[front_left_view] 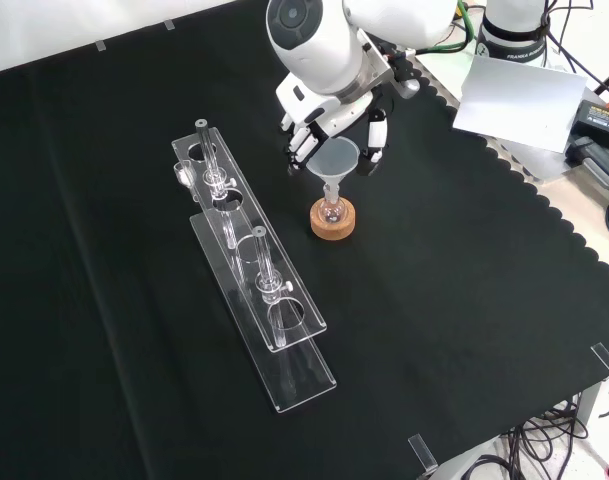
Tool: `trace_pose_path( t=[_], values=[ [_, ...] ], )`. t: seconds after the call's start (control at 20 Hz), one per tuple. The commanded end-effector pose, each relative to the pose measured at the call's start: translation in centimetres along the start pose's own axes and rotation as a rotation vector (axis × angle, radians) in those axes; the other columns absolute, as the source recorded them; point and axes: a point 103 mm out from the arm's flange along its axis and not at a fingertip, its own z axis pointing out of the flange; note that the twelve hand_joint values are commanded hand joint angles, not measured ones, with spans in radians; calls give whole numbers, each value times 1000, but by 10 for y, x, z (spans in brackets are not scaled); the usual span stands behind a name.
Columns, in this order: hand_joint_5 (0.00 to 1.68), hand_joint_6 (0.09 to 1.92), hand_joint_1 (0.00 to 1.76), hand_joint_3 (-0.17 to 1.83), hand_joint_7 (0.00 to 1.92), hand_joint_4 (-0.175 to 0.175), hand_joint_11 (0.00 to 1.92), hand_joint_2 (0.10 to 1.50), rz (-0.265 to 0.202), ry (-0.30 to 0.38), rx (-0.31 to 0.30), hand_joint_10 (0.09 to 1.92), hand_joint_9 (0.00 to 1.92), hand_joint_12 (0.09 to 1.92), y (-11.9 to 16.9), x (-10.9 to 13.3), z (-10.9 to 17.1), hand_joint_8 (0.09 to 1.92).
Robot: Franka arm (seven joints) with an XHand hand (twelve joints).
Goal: Place the funnel on the round-bottom flask.
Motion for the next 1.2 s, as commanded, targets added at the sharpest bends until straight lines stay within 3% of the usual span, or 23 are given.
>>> trace_pose_path(
  t=[0.05,1.2],
  values=[
    [595,632,778,548,537,-40,558,846,-3,-4,0,537,824,1270,0,4,1,739],
    [445,576,767,543,381,-60,532,833,10,-11,10,564,713,1272,5,4,2,748]
  ],
)
